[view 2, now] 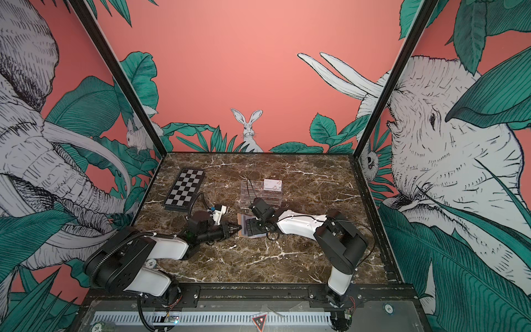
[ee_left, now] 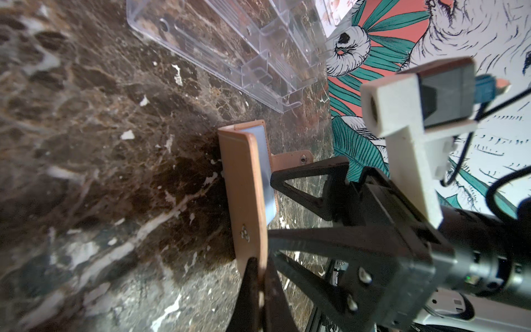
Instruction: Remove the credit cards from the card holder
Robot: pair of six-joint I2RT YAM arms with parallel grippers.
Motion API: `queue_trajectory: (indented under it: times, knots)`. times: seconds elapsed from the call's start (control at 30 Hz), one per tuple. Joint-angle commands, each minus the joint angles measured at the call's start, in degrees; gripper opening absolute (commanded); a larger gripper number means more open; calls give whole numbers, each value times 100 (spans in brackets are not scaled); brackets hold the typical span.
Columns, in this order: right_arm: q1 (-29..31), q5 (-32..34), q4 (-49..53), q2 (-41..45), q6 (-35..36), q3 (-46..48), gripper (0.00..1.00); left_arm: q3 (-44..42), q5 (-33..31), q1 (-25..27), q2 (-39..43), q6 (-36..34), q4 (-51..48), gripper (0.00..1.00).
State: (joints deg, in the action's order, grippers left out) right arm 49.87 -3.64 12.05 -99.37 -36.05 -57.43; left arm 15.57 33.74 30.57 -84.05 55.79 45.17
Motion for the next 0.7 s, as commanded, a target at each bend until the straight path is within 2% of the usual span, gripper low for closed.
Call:
queue_trajectory:
  times: [0.0, 0.27, 0.4, 0.67]
  knots:
    - [15, 225, 77, -4, -60, -19, 83, -47, 116, 15, 143, 11, 224, 0]
    - [12, -221, -793, 577, -274, 533, 86, -28, 149, 17, 168, 8, 230, 0]
    - [12, -624, -1185, 628, -443, 683, 87, 24, 212, 18, 154, 67, 352, 0]
    - [-3, -928, -1632, 701, -615, 972, 87, 16, 190, 22, 155, 70, 340, 0]
